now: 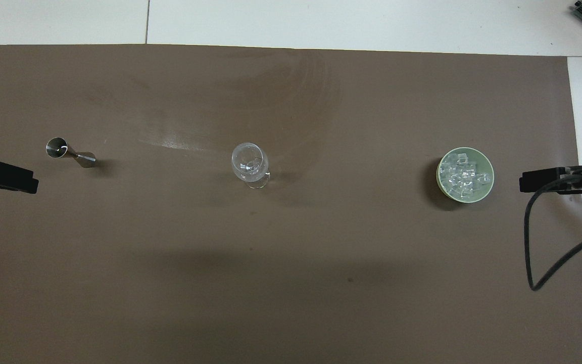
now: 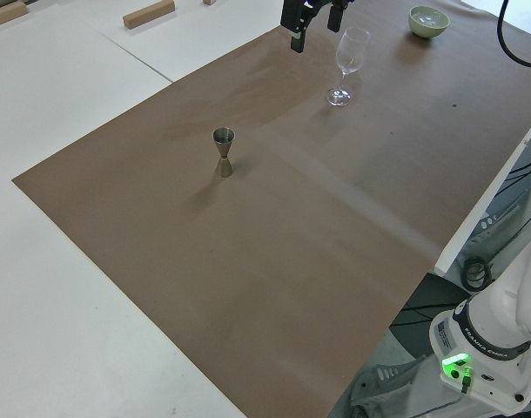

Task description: Pour wine and add ice with both arms

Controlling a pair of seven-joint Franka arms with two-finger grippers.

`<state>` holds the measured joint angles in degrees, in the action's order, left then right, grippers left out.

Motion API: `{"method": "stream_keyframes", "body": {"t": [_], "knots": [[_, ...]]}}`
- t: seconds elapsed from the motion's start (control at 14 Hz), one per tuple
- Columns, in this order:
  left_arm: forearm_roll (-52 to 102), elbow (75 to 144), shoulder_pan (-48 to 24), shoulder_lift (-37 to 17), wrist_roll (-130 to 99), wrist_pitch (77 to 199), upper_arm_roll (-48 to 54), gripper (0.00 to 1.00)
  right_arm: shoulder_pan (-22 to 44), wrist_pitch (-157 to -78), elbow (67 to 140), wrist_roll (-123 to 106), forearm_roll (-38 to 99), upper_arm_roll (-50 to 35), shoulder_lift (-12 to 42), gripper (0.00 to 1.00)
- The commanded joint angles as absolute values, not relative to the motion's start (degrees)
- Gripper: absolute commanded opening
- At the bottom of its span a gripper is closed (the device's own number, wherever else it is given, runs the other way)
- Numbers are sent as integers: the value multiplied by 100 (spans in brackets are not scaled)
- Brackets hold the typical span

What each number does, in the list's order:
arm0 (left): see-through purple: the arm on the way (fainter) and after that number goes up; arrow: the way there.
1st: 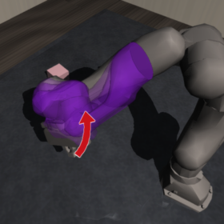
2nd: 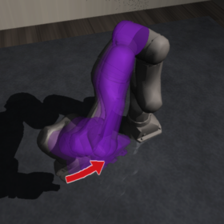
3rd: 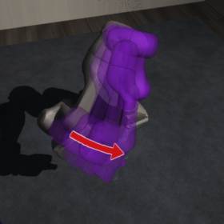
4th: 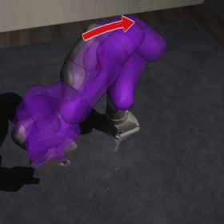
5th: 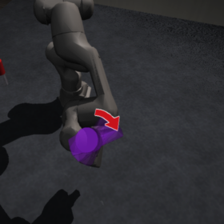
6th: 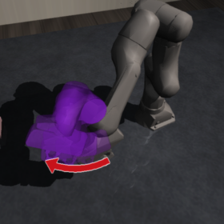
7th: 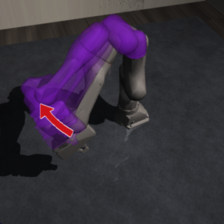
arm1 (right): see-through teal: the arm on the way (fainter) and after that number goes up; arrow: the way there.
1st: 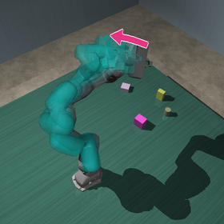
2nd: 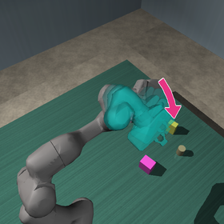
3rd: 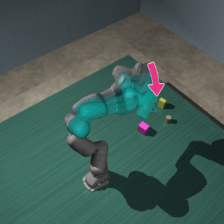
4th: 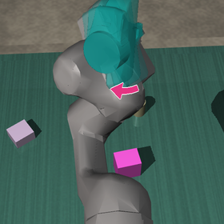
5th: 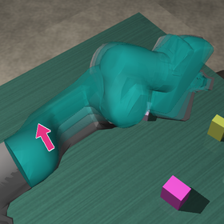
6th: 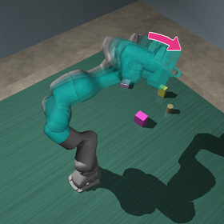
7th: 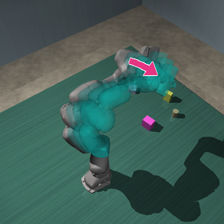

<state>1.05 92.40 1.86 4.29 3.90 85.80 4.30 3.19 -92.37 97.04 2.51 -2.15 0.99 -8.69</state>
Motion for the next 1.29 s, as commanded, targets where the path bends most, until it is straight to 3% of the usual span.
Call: {"method": "stream_keyframes", "body": {"t": [0.0,0.57,1.21], "knots": [[176,9308,351,519,-94,8640,466,100,316,-9369,9888,387,-325,53,-1020,100],[1133,9571,1001,580,-1694,9194,457,100,316,-9369,9888,387,-325,53,-1011,100],[1142,9571,975,580,-1784,9141,475,100,316,-9369,9879,387,-325,53,-1020,100]]}}
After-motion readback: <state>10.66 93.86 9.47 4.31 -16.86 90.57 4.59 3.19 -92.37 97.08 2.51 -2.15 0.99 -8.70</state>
